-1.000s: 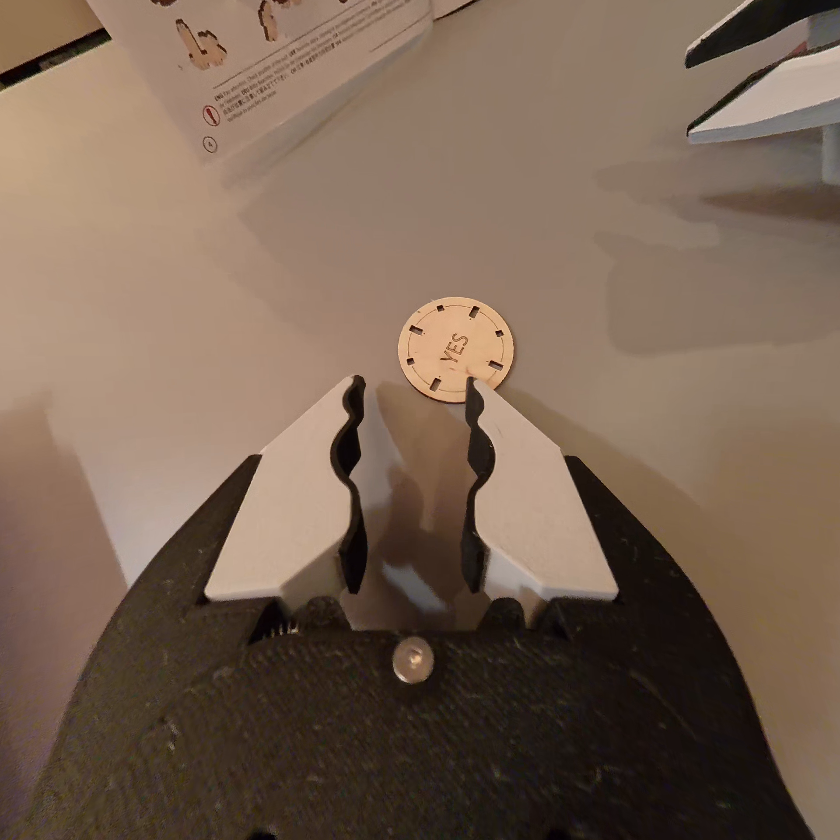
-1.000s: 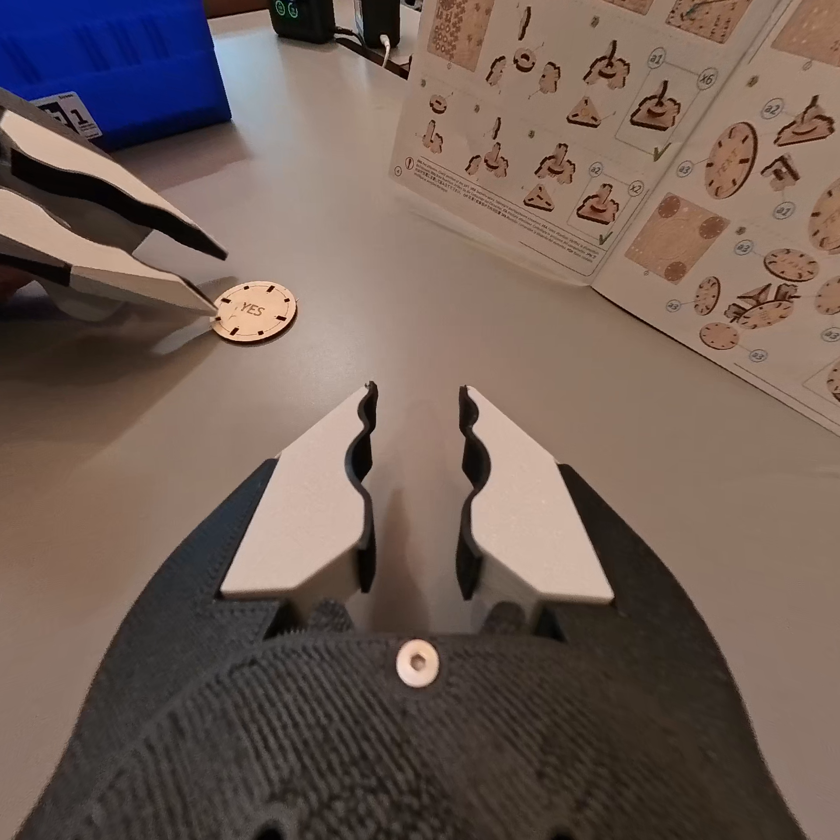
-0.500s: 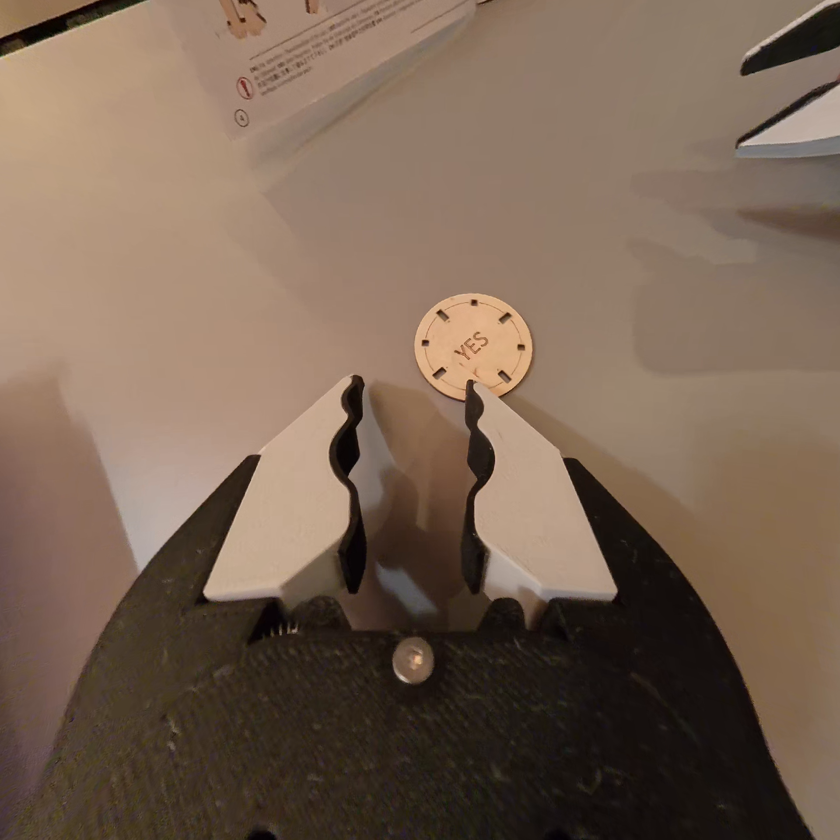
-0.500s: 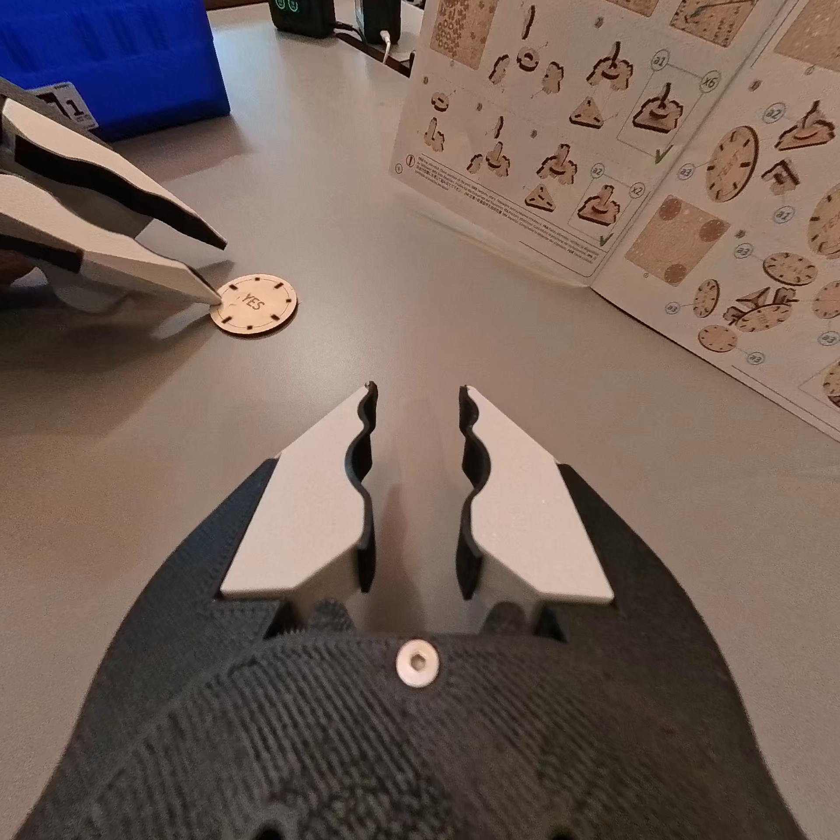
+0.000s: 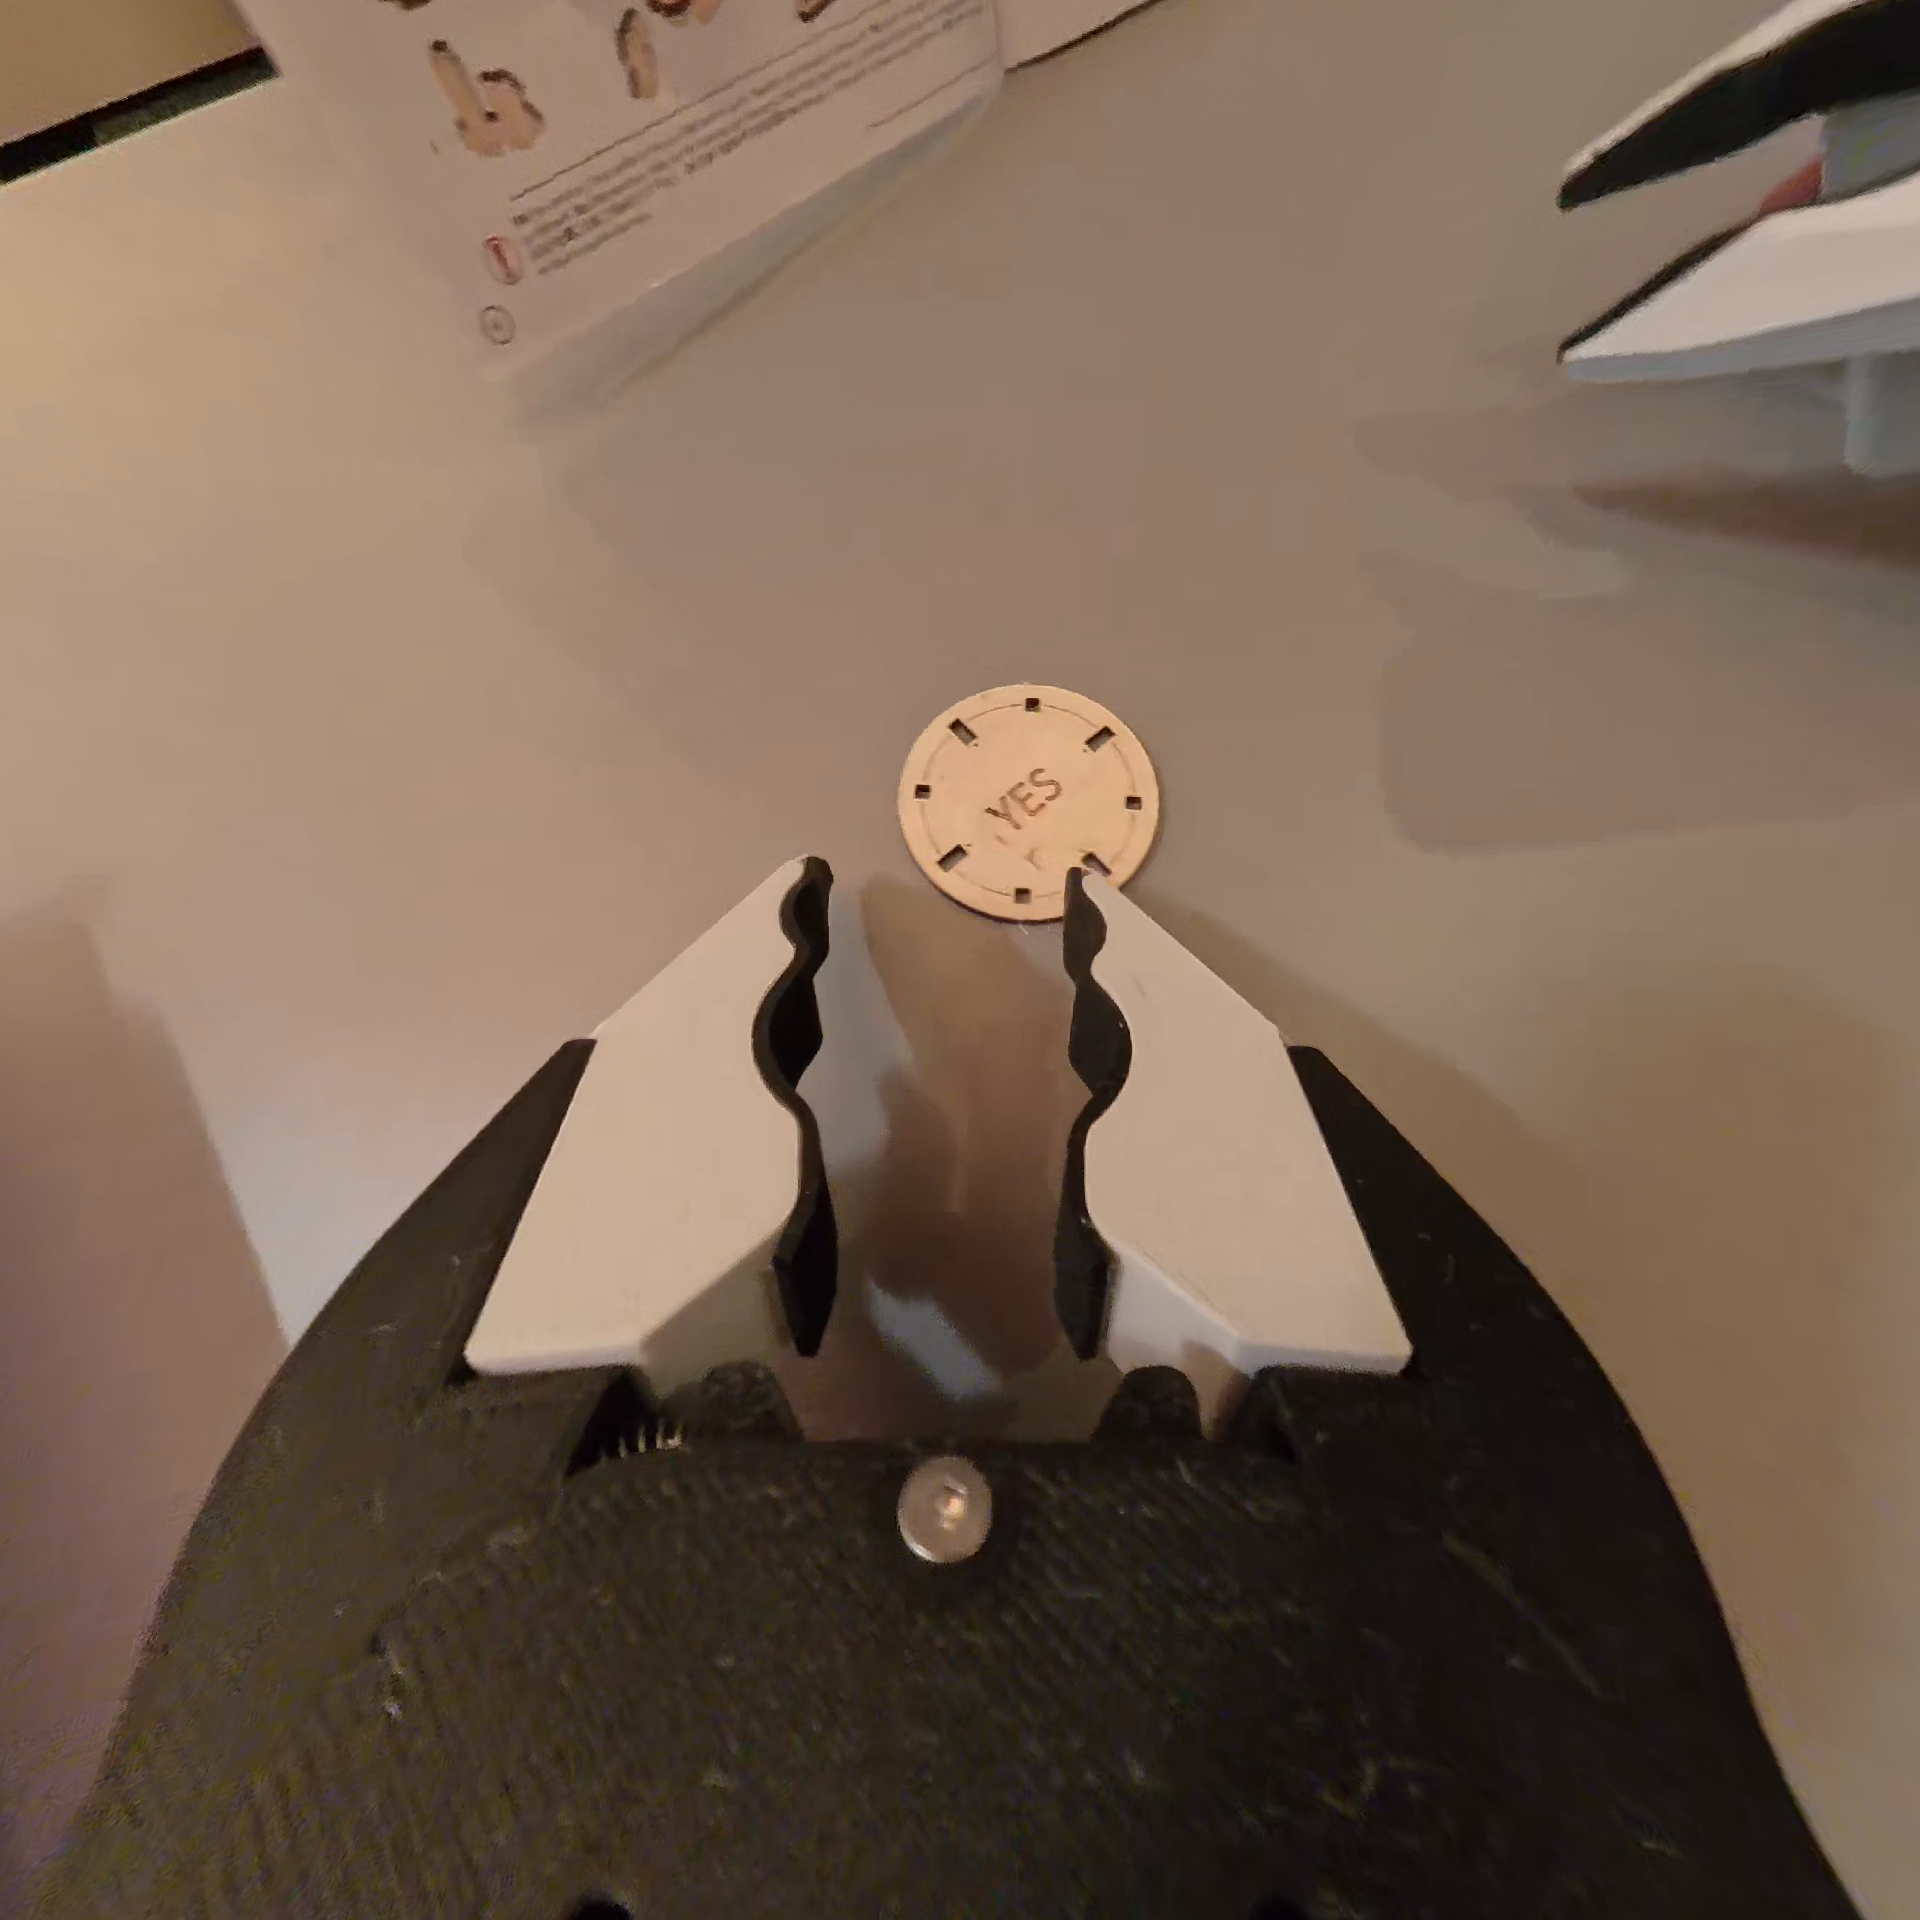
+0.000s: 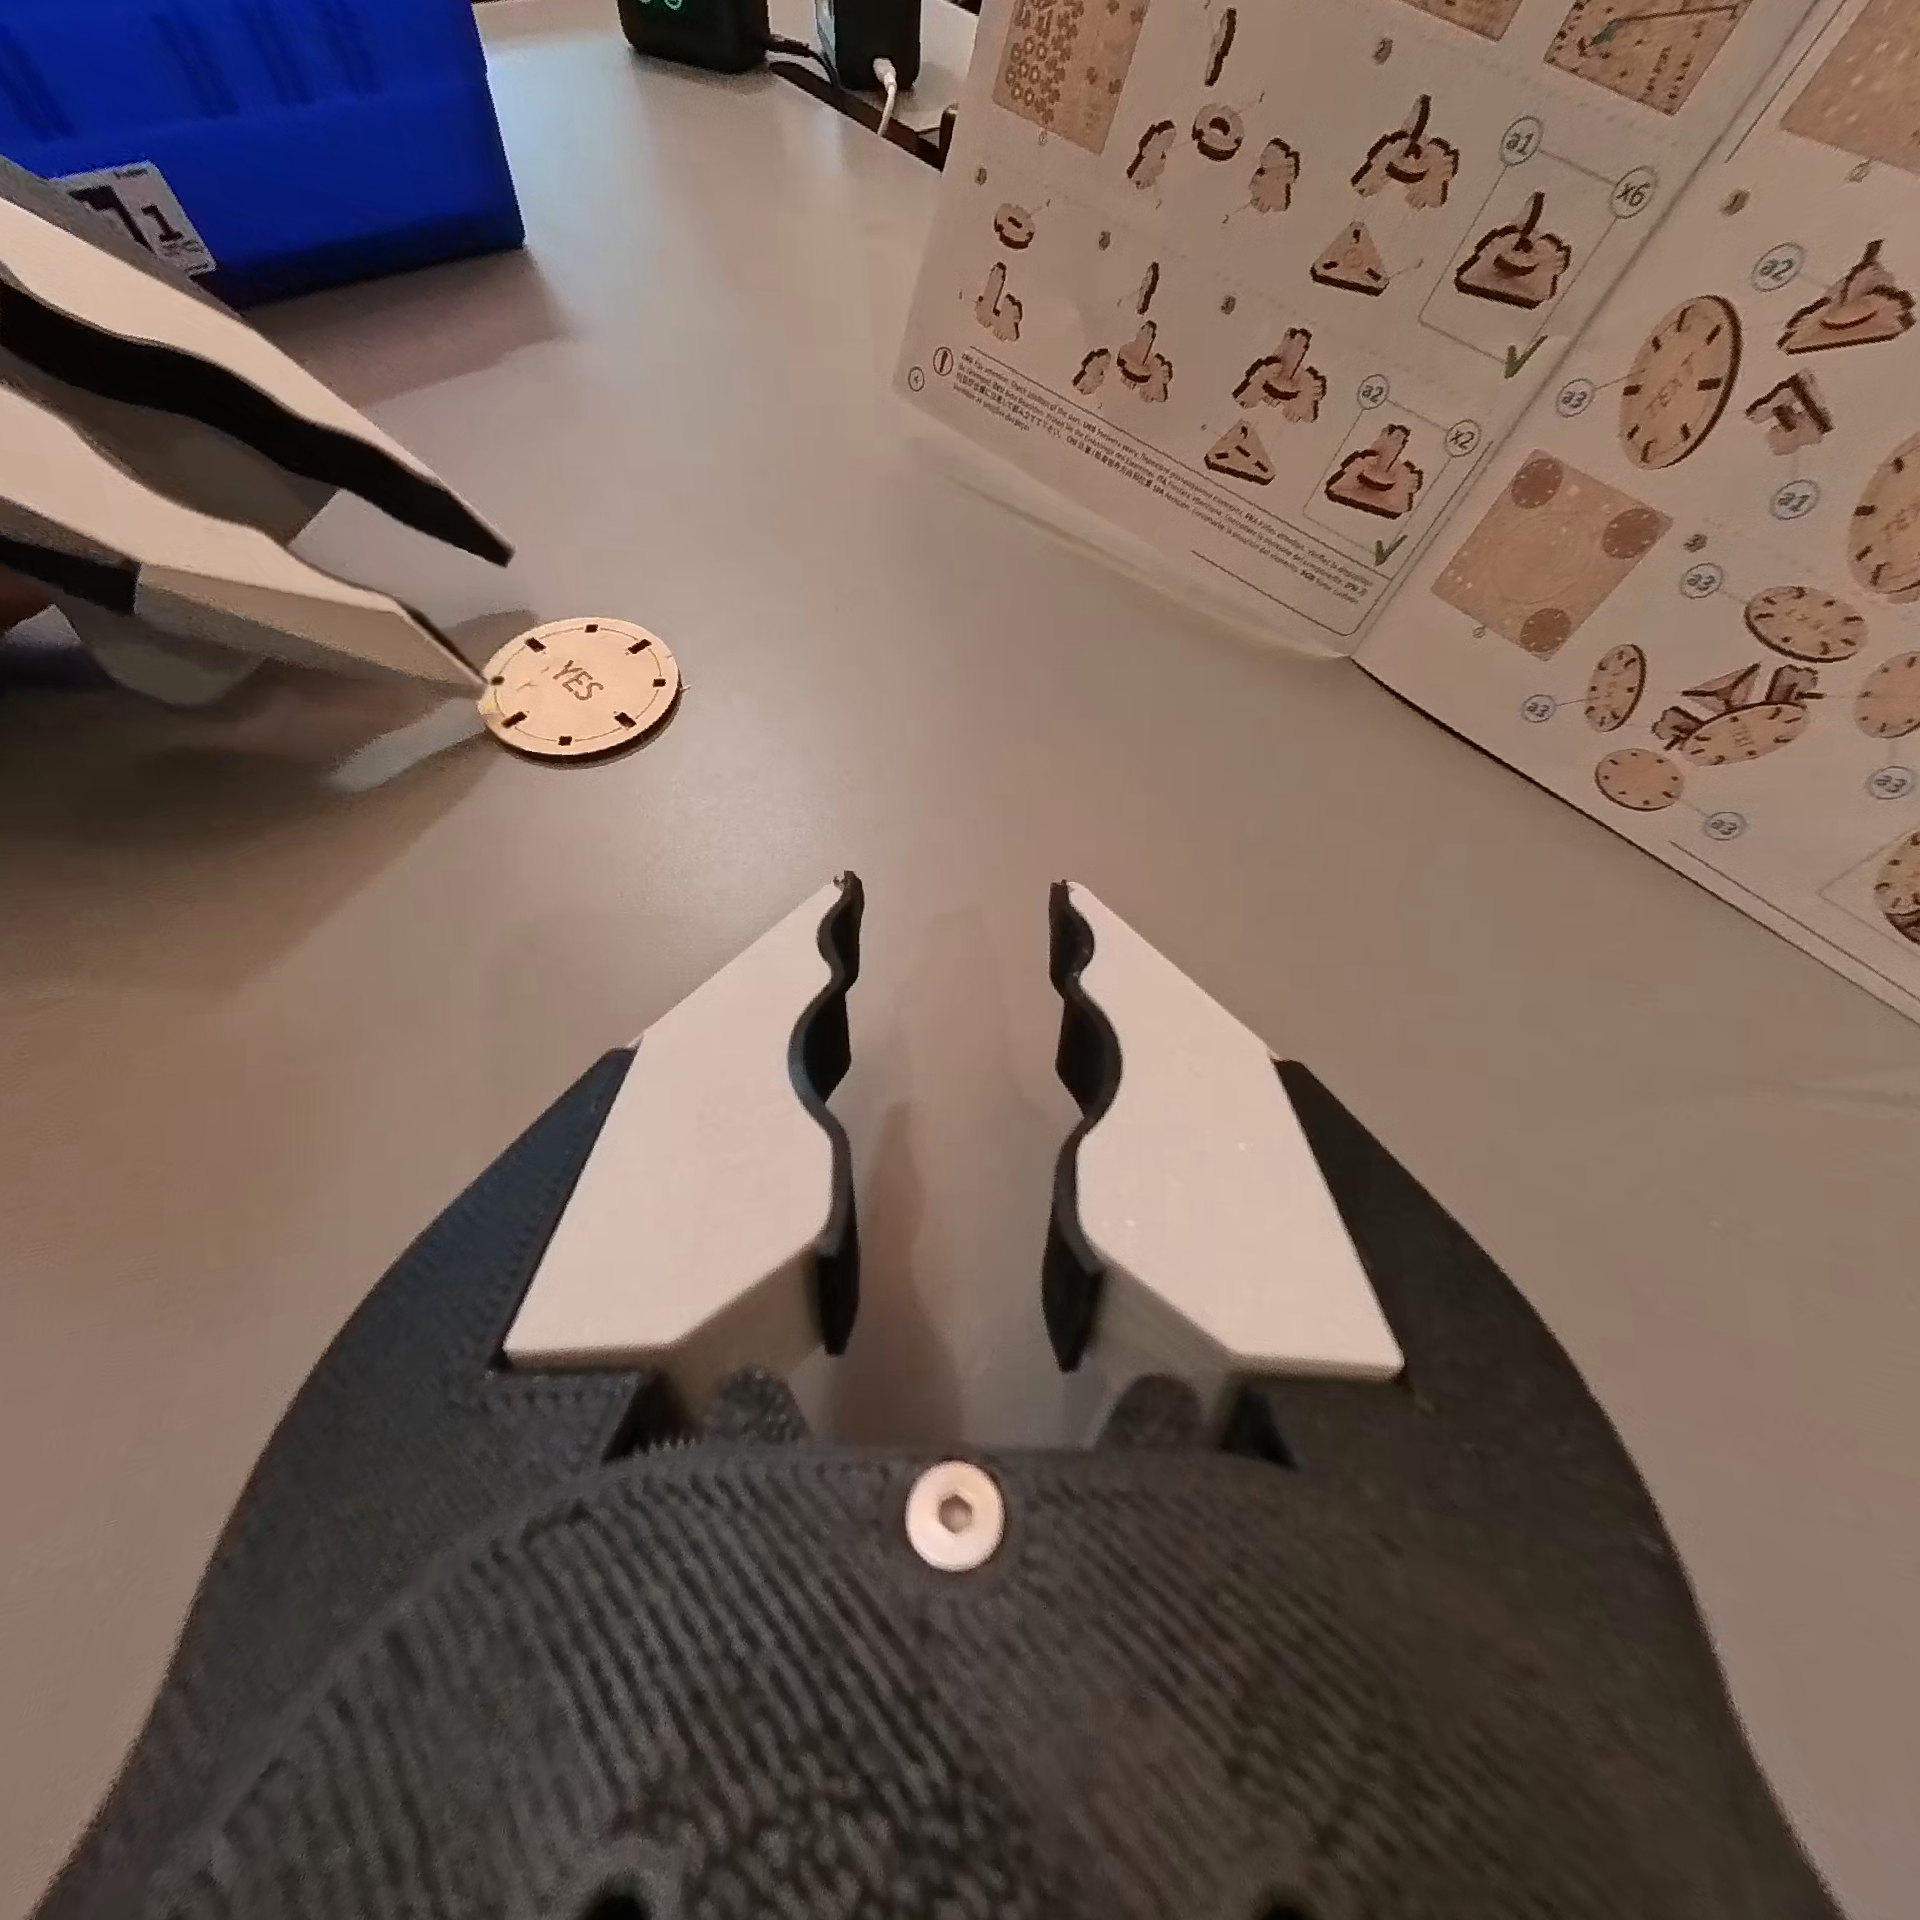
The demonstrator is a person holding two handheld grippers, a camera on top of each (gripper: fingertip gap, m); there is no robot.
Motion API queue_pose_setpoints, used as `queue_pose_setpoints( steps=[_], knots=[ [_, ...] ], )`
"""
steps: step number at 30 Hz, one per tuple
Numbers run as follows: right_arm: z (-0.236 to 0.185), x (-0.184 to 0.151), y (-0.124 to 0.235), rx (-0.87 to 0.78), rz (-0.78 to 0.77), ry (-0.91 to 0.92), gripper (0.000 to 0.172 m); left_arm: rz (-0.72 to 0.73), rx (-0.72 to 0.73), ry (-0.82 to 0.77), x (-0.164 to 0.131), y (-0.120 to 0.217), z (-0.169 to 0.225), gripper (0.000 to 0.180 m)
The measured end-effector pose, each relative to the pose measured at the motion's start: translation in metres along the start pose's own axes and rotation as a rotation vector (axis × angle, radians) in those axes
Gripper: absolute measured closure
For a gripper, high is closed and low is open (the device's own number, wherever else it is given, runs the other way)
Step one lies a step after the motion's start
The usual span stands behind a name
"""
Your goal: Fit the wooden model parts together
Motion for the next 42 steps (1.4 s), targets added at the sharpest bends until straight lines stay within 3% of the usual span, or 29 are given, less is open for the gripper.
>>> queue_pose_setpoints(
  steps=[6, 11, 18, 35, 42],
  knots=[
    [-0.001, 0.0, 0.0, -0.001, -0.003, 0.006, 0.136, -0.016, 0.016, -0.076, -0.003, -0.002, 0.006, 0.122],
    [-0.002, -0.001, -0.001, -0.001, -0.01, 0.019, 0.136, 0.046, -0.061, 0.003, 0.012, -0.004, 0.014, 0.112],
    [-0.004, -0.002, -0.002, -0.007, -0.022, 0.042, 0.136, -0.058, 0.002, -0.053, 0.002, -0.016, 0.013, 0.107],
    [-0.005, -0.001, -0.002, -0.016, -0.02, 0.066, 0.136, -0.044, -0.032, -0.062, 0.003, -0.014, 0.017, 0.142],
    [-0.005, -0.001, -0.002, -0.014, -0.018, 0.063, 0.136, -0.029, -0.039, -0.045, 0.005, -0.013, 0.016, 0.136]
  ],
)
Point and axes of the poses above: each gripper's, where its closed fingertips meet, y back along the fingers, x out of its top, z = x × y across the jaws, the point moved 2 cm from there along y, back along the fingers, and after that the axes turned 7 degrees about y, right-handed, at the moved point
